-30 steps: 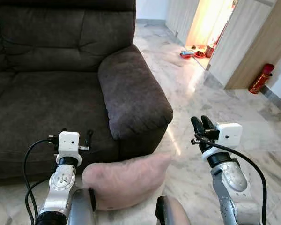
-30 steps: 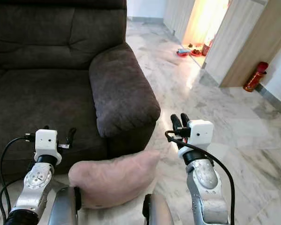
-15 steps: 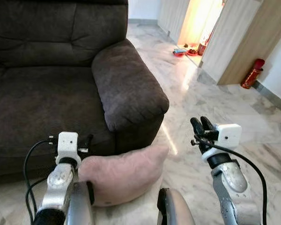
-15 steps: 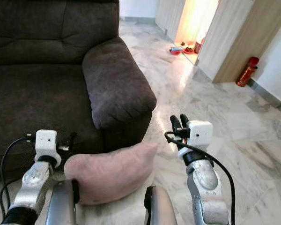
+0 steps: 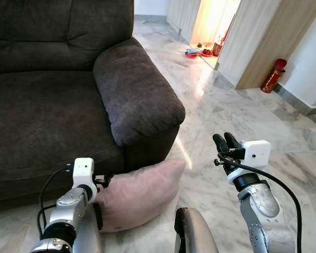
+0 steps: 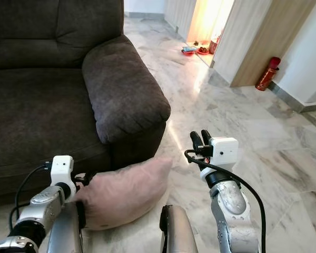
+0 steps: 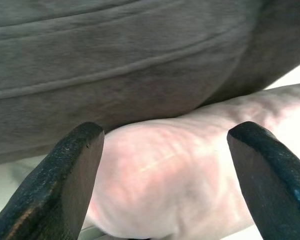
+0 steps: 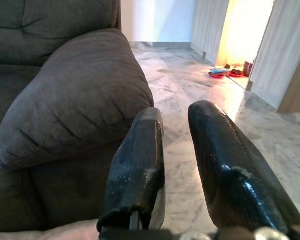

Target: Move the pillow to the sofa from floor

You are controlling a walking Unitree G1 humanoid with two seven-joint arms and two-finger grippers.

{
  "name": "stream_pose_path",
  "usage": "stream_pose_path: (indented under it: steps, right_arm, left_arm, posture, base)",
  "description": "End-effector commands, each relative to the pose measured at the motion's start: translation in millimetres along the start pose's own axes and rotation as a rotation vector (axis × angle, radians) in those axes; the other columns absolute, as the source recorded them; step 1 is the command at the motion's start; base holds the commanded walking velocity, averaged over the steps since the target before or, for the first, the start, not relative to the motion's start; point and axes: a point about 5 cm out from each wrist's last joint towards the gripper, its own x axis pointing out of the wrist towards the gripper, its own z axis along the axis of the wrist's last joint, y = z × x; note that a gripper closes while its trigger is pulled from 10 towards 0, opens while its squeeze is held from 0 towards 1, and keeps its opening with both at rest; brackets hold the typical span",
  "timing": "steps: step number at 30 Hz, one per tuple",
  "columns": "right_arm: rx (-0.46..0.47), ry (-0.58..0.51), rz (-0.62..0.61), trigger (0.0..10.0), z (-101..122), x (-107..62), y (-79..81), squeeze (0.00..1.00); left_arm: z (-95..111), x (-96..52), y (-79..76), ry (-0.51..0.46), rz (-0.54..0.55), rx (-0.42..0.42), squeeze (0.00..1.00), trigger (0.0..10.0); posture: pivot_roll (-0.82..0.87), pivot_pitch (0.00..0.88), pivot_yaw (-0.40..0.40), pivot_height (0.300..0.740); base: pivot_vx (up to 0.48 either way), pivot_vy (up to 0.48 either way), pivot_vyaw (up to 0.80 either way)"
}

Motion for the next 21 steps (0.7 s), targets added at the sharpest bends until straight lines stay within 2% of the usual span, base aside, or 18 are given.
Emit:
stream_pose_path:
  steps: [1,10,15,18,21]
  right_arm:
    - [-0.003,-0.012,-0.006,10.0,5.6,-2.2,-3.8,0.0]
    - [-0.006,0.0,0.001,10.0,6.2,-5.3,-3.1,0.0]
    - [-0.009,0.005,0.001,10.0,6.7,-6.3,-4.0,0.0]
    - [-0.011,0.008,0.003,10.0,7.5,-7.9,-3.8,0.0]
    - [-0.011,0.012,0.003,10.0,7.3,-9.2,-4.2,0.0]
  left_arm:
    - [0.9,2.7,-4.7,0.024,-0.008,-0.045,0.0,10.0]
    - [-8.3,4.3,-10.8,0.09,-0.08,-0.168,0.0,10.0]
    - [-10.2,4.9,-11.6,0.106,-0.079,-0.155,0.0,10.0]
    - [-17.0,4.1,-9.9,0.156,-0.076,-0.143,0.0,10.0]
    - [-21.2,2.7,-5.7,0.186,-0.031,-0.124,0.0,10.0]
  posture:
    - [-0.06,0.0,-0.168,0.496]
    - [-0.07,0.0,-0.174,0.496]
    - [-0.08,0.0,-0.178,0.496]
    - [-0.08,0.0,-0.178,0.496]
    - [-0.08,0.0,-0.179,0.496]
  base:
    - [0.0,0.0,0.0]
    - [0.0,0.0,0.0]
    - [0.0,0.0,0.0]
    - [0.0,0.0,0.0]
    - [0.0,0.0,0.0]
